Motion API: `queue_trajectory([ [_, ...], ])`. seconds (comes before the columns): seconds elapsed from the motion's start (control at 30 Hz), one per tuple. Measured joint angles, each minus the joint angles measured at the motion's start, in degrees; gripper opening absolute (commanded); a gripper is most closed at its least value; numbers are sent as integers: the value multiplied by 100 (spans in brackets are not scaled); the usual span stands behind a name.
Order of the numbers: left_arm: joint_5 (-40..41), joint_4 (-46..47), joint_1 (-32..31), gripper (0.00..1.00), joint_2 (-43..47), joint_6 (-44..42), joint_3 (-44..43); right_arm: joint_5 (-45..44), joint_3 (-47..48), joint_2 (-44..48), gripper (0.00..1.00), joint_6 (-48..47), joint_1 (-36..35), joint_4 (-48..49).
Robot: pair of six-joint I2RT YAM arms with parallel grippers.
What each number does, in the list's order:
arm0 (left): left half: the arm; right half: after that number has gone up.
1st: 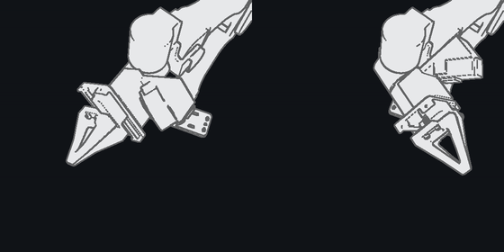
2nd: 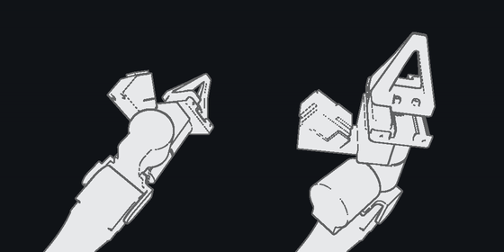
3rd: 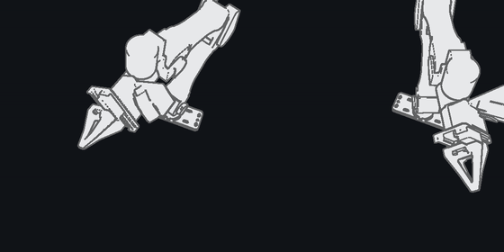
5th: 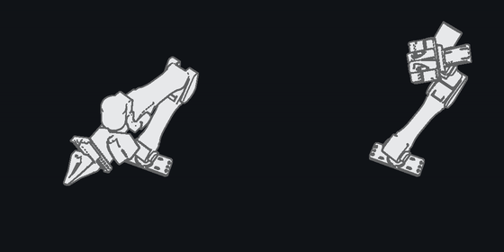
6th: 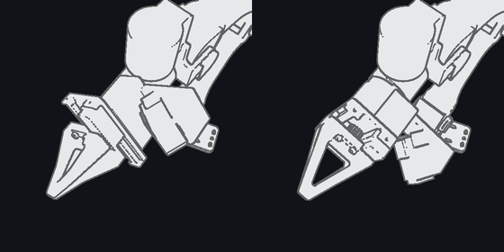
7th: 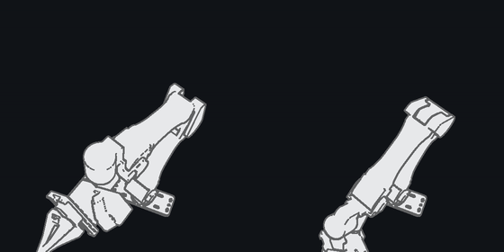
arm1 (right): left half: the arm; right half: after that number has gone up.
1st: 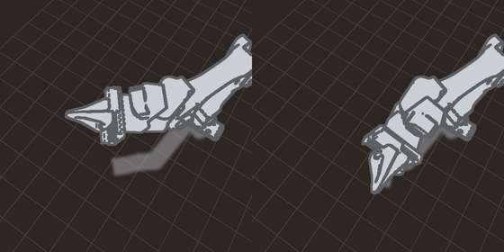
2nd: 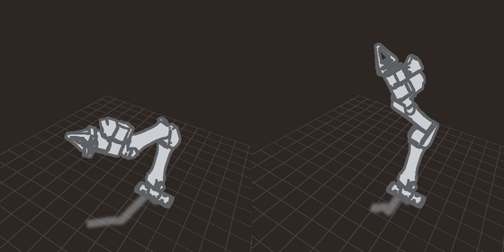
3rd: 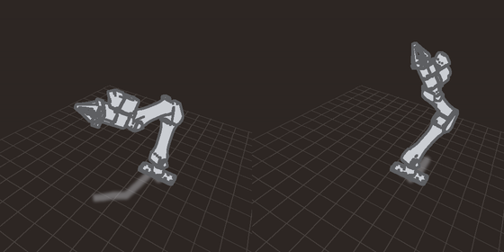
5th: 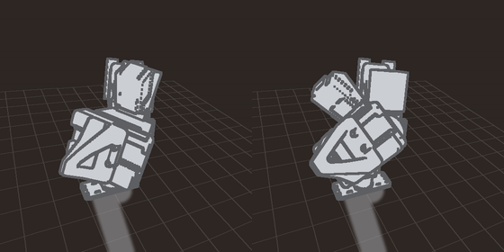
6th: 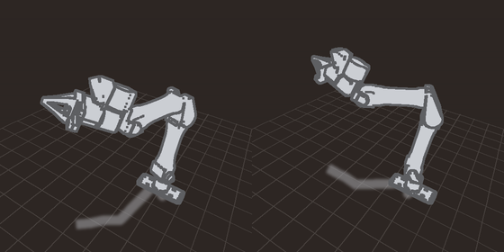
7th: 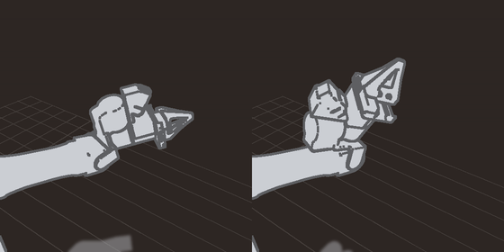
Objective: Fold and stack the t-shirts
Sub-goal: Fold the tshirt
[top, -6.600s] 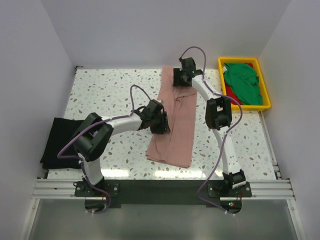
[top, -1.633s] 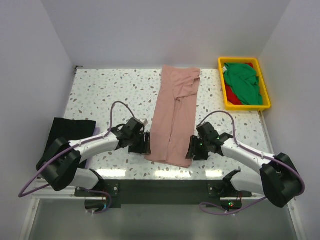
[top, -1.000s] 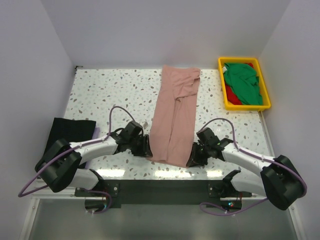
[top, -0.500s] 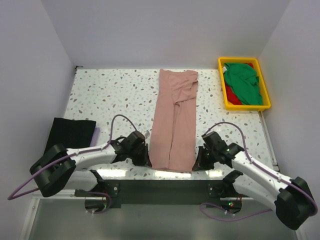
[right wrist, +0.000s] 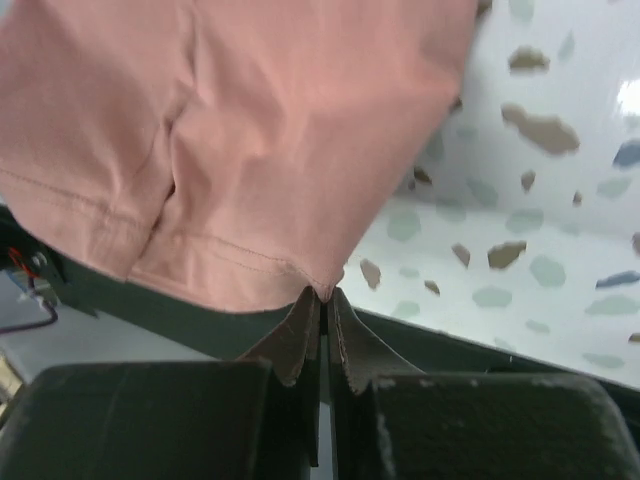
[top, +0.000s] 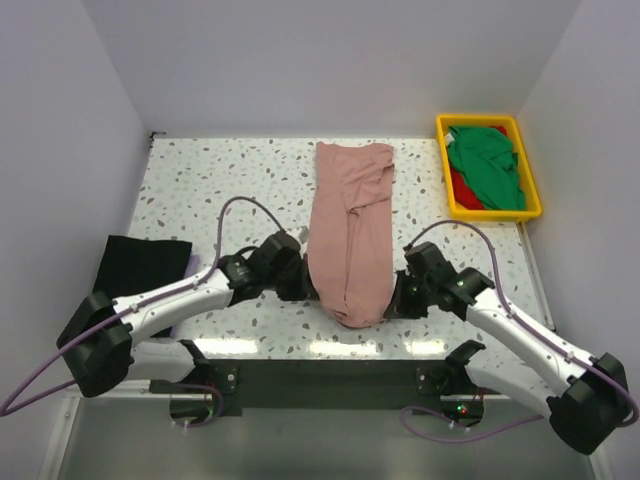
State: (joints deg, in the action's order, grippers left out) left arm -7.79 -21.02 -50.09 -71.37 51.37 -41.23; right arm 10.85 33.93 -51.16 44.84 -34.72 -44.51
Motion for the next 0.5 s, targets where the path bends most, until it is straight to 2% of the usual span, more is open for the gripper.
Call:
queue_trajectory([
  [0.33, -4, 26, 931, 0, -1539, -645, -1353, -997, 1751, -2371, 0, -470, 79, 1119],
  [0.5, 2, 57, 1279, 0, -2487, -820, -2157, -1086, 2308, -3248, 0, -614, 566, 1646],
])
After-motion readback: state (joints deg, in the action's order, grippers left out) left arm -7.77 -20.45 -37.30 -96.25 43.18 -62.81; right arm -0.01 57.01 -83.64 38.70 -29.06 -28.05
